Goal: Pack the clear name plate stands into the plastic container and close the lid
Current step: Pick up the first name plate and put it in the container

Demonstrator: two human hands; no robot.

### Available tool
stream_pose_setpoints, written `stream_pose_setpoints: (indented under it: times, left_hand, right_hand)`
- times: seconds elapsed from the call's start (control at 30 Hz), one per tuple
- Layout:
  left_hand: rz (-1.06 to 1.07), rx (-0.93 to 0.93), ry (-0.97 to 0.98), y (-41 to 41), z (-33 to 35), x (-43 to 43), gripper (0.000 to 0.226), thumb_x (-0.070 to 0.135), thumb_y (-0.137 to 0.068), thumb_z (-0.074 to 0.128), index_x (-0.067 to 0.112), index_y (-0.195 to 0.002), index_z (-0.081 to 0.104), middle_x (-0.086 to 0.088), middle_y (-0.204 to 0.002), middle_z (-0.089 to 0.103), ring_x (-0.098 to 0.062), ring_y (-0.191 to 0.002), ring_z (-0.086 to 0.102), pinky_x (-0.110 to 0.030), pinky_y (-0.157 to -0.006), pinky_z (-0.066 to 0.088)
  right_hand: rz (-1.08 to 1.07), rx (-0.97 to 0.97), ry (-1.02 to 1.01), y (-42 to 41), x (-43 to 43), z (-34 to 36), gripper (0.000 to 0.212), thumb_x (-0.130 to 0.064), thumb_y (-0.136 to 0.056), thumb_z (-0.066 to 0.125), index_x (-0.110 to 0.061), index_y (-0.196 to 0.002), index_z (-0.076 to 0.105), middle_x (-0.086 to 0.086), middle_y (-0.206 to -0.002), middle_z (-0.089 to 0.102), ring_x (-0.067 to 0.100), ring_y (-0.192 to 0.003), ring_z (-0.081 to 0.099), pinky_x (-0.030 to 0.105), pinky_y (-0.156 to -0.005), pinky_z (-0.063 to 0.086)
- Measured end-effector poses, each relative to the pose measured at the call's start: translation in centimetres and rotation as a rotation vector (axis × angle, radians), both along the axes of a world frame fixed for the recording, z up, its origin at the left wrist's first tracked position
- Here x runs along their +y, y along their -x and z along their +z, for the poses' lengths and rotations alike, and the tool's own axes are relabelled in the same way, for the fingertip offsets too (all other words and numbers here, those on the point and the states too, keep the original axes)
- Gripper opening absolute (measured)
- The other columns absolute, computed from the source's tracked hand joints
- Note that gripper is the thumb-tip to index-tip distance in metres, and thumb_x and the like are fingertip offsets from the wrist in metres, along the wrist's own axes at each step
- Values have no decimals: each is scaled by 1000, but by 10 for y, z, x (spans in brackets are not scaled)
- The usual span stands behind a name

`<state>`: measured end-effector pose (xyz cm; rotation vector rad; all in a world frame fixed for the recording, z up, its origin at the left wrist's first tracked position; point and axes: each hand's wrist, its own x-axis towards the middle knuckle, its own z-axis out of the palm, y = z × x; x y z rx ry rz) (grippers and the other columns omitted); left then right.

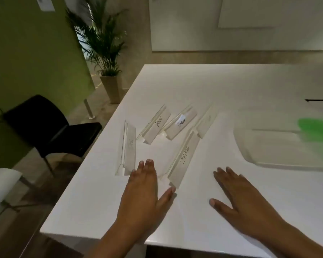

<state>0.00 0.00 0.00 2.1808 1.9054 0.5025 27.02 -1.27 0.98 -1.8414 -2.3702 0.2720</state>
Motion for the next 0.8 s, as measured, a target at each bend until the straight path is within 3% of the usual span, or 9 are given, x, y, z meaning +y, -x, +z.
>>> stream_pose_setpoints:
  times: [0.13,0.43,0.6,0.7,0.8]
  left_hand:
    - [63,5,53,1,-12,-6,99,81,-83,21,19,-157,-1,3,-167,2,-12,-151,-2,-33,-122,7]
    - [66,50,48,1,-11,-6,97,83,-81,12,24,-157,1,5,-166,-3,-12,-151,-3,-33,-121,2]
    - [81,58,79,0,-6,-4,97,82,-82,16,23,-157,2,4,-166,-2,-15,-152,-1,-34,-121,3]
    - [79,-34,110,-7,1,2,99,82,-80,33,24,-157,10,6,-166,6,-15,-152,5,-35,-120,9]
    - [66,-244,115,-21,10,10,102,80,-71,46,30,-155,18,11,-163,19,-14,-149,21,-37,-118,22]
  right_hand:
    - [6,-96,-12,3,-11,-11,79,-73,-86,0,-31,-153,-1,-13,-160,-7,4,-146,-12,27,-118,-3]
    - [-15,-102,-20,8,-15,-5,76,-71,-87,-2,-32,-153,-2,-13,-160,-6,5,-146,-10,28,-119,-2]
    - [-22,-123,-22,10,-22,-7,74,-68,-88,-3,-32,-153,-6,-14,-159,-10,5,-145,-18,29,-119,-5]
    - [-31,-103,-15,10,-22,-7,74,-69,-86,-5,-34,-152,-8,-14,-159,-12,5,-144,-19,31,-120,-3]
    - [-28,-120,-15,11,-22,-7,75,-69,-85,-9,-34,-151,-11,-14,-158,-15,6,-144,-20,30,-119,-6]
